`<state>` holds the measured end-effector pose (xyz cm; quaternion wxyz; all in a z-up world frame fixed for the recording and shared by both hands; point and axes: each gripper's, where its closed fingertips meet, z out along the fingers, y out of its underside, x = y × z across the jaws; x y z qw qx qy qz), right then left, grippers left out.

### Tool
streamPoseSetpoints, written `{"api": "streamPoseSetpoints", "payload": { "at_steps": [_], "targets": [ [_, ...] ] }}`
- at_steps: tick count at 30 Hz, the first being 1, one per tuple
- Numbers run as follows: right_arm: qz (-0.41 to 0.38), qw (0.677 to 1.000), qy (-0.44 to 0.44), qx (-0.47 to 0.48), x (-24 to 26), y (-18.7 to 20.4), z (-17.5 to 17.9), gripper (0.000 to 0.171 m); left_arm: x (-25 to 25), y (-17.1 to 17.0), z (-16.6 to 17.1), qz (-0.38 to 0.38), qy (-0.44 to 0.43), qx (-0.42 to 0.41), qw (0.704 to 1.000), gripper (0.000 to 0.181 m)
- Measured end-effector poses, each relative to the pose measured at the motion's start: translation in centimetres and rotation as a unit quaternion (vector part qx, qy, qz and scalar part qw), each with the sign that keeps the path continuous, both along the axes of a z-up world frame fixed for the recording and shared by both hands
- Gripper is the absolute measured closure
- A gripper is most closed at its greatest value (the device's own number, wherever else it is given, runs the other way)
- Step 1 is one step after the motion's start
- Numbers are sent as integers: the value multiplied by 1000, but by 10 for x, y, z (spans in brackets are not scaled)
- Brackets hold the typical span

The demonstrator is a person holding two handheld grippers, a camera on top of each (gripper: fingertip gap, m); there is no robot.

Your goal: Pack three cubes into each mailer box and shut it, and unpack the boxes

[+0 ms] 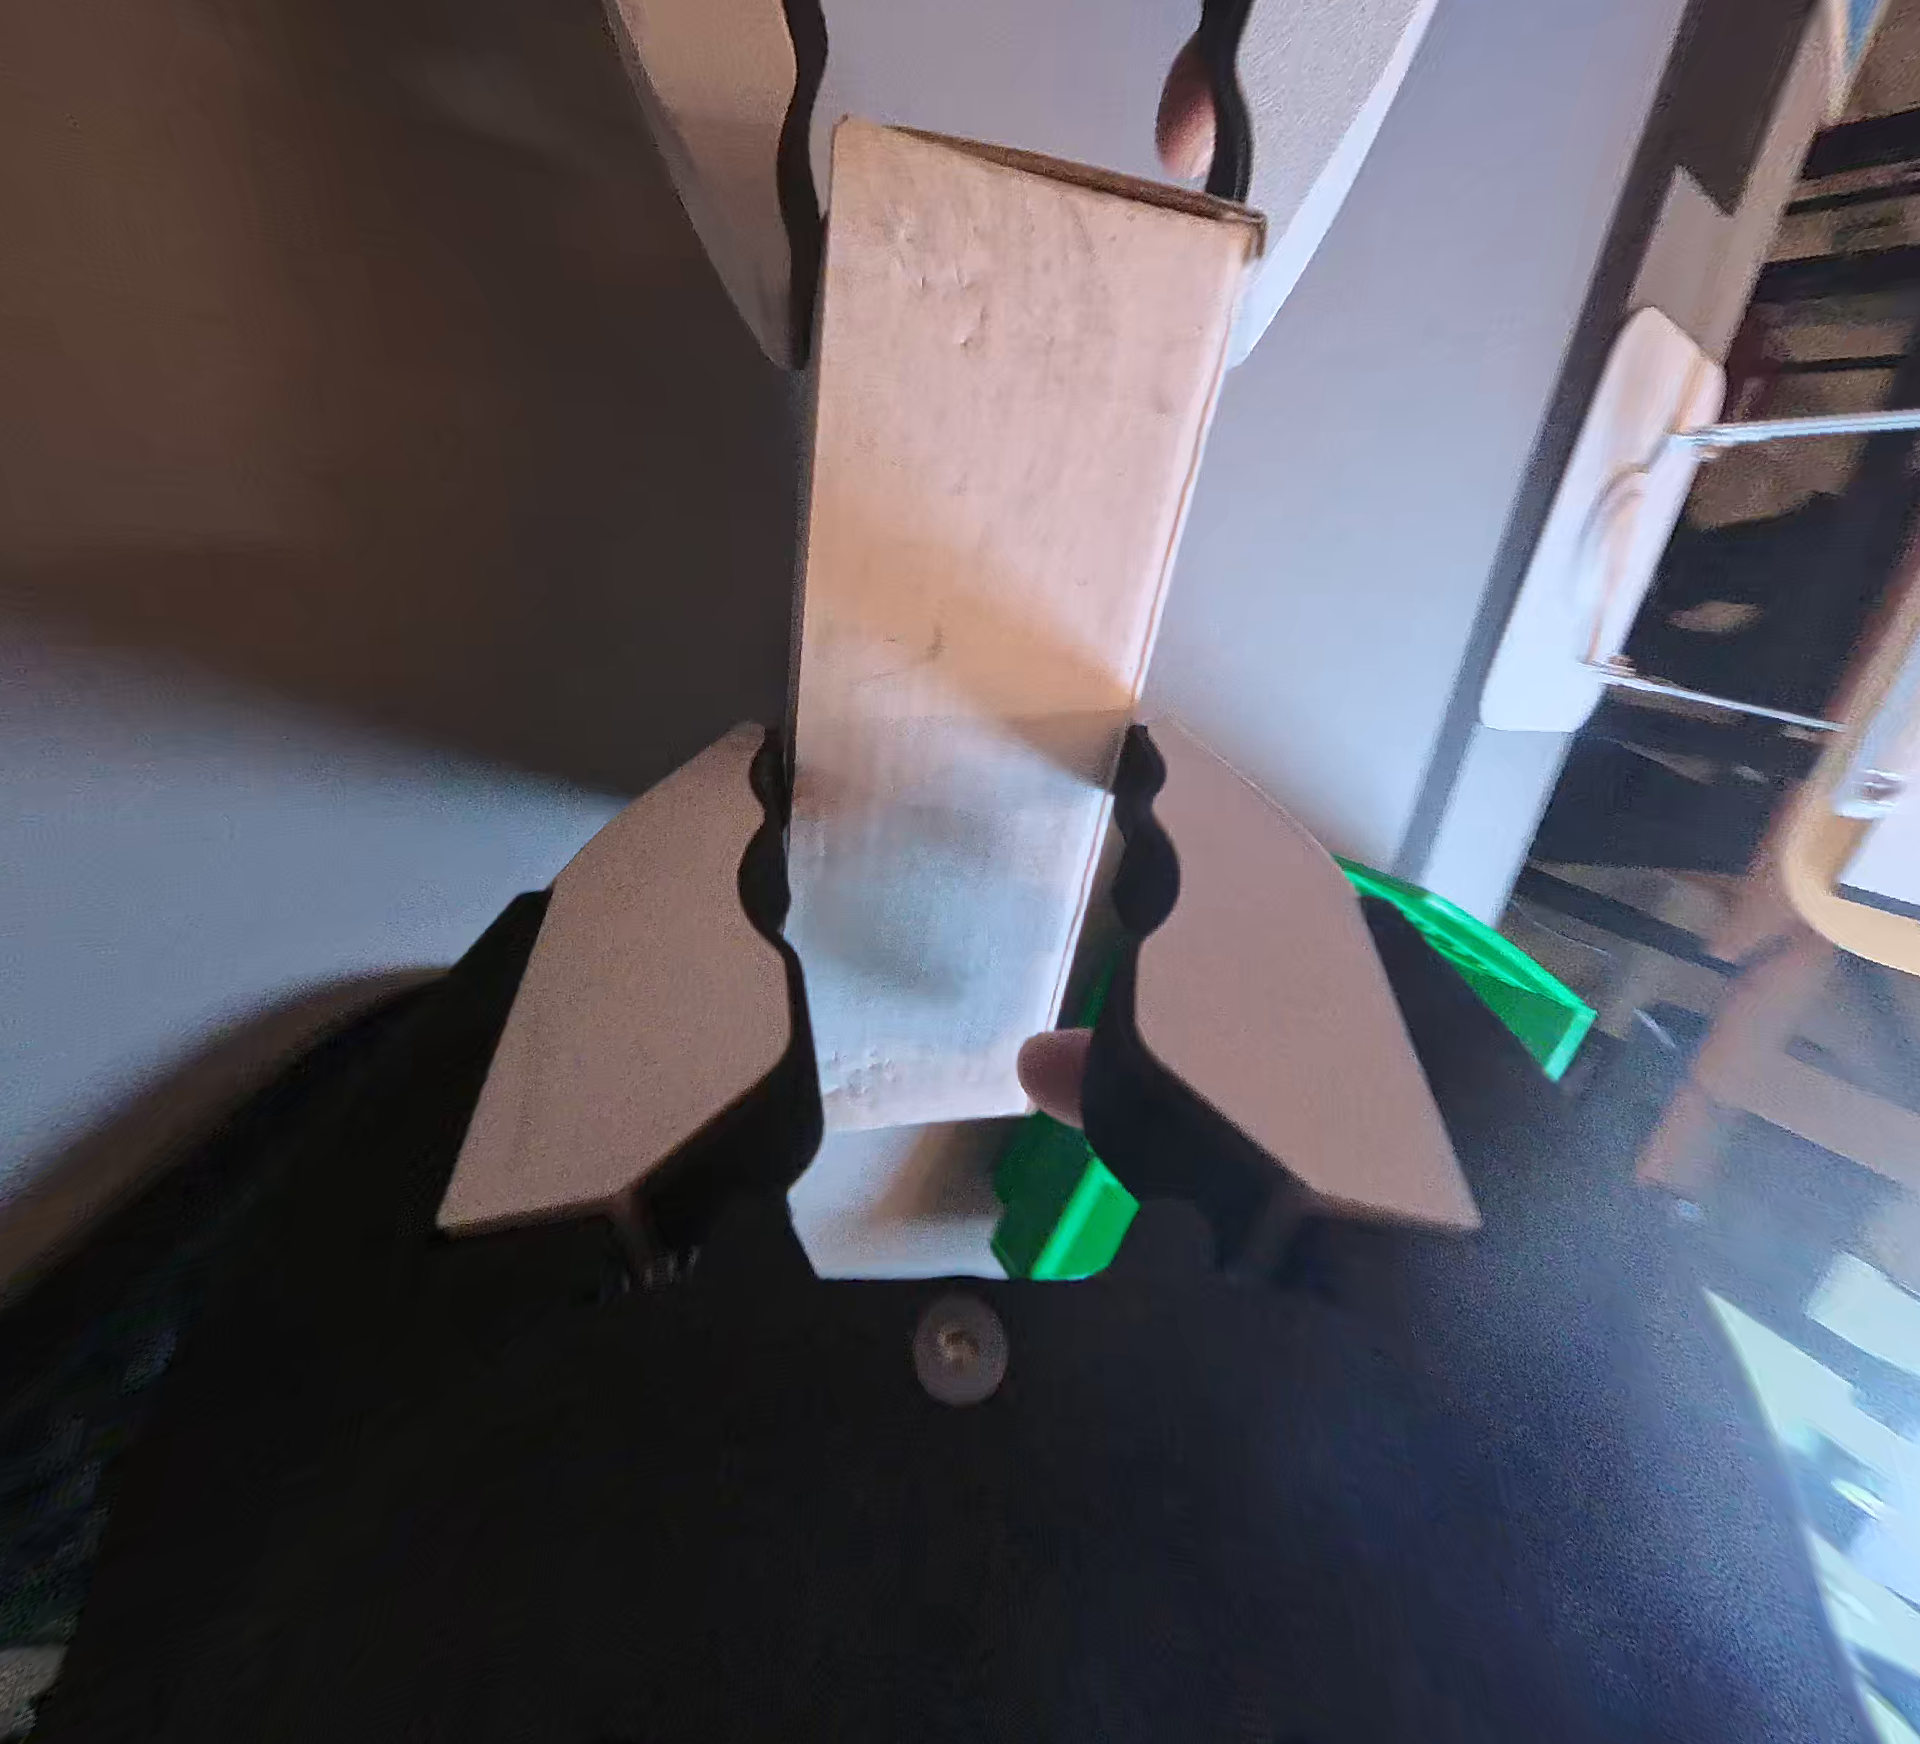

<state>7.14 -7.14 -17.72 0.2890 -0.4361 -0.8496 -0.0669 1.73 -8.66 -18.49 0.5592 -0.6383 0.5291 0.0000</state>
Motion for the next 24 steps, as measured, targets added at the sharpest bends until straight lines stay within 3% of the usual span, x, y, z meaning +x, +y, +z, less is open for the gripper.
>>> {"api": "streamPoseSetpoints", "payload": {
  "at_steps": [4,6,10,13,18,24],
  "targets": [
    [-17,999,19,24,-1,12,26,111,-19,8,27,44,-72,12,996,104],
    [-47,996,39,65,5,38,54,110,-39,12,46,67,-131,4,989,108],
    [-142,972,81,167,26,126,108,111,-74,14,74,101,-223,8,969,115],
    [-202,944,81,249,47,203,121,111,-88,13,77,122,-233,21,965,117],
    [-252,918,37,305,74,313,70,111,-97,12,77,137,-241,30,960,118],
    [-246,916,-33,316,85,378,-12,112,-107,17,71,157,-241,32,957,120]
  ]
}}
